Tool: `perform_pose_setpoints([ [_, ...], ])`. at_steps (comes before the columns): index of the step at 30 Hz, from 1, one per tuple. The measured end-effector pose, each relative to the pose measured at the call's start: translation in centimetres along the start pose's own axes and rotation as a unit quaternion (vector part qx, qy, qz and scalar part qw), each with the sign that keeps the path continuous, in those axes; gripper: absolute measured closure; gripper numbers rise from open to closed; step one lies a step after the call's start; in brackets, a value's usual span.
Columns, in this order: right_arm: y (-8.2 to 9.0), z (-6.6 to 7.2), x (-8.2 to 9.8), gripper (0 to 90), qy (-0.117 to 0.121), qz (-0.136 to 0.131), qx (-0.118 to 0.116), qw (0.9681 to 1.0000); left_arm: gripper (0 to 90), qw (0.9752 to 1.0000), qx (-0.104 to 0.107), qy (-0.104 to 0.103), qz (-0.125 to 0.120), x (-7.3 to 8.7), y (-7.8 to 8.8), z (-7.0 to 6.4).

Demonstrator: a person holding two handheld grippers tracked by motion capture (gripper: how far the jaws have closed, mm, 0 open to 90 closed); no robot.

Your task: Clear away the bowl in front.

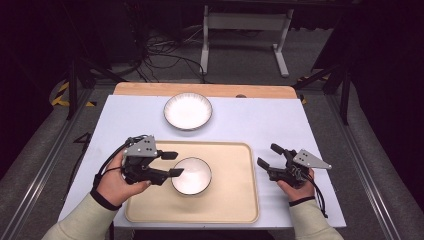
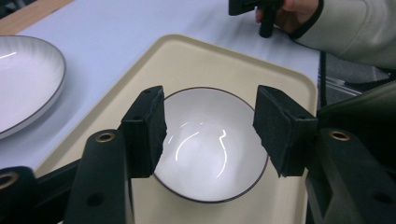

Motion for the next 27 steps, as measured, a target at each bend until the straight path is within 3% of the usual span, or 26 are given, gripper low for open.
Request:
perform_pose_setpoints([
  [8,0.0,0.0,0.0,19.6,0.001,-0.001,0.001,1.0,37.9,0.999,-0.024,0.008,-0.036,1.6,1.2,1.3],
  [9,0.0,0.0,0.0,19.7,0.001,-0.001,0.001,1.0,37.9,0.9981,-0.03,0.008,-0.054,2.0,1.4,1.6],
  [14,0.0,0.0,0.0,19.7,0.001,0.0,0.001,1.0,36.5,0.996,-0.04,0.014,-0.079,3.2,1.8,2.2],
  [27,0.0,0.0,0.0,19.6,0.002,0.0,0.0,1.0,26.4,0.9895,-0.069,0.021,-0.126,5.7,2.9,3.5],
])
Point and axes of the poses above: each handheld gripper's, and its own axes: y roughly backward along the jaws, x roughly out of its underside, z roughly to its left, the point moved 4 cm from there along -y, roughly forward along the jaws, and after that the axes turned 9 degrees about y, right-handed, at the moved point
